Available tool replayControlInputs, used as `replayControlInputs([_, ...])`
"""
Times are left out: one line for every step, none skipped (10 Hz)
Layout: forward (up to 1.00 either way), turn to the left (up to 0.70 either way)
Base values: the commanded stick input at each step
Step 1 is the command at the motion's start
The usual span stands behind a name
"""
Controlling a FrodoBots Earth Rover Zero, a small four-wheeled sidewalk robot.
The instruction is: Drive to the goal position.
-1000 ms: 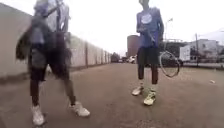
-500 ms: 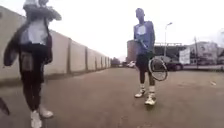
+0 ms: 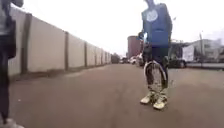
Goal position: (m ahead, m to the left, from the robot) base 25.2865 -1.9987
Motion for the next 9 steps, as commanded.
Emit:
replayControlInputs([1.0,0.0])
replayControlInputs([1.0,0.0])
replayControlInputs([1.0,0.0])
replayControlInputs([1.0,0.0])
replayControlInputs([1.0,0.0])
replayControlInputs([1.0,0.0])
replayControlInputs([1.0,0.0])
replayControlInputs([1.0,0.0])
replayControlInputs([1.0,0.0])
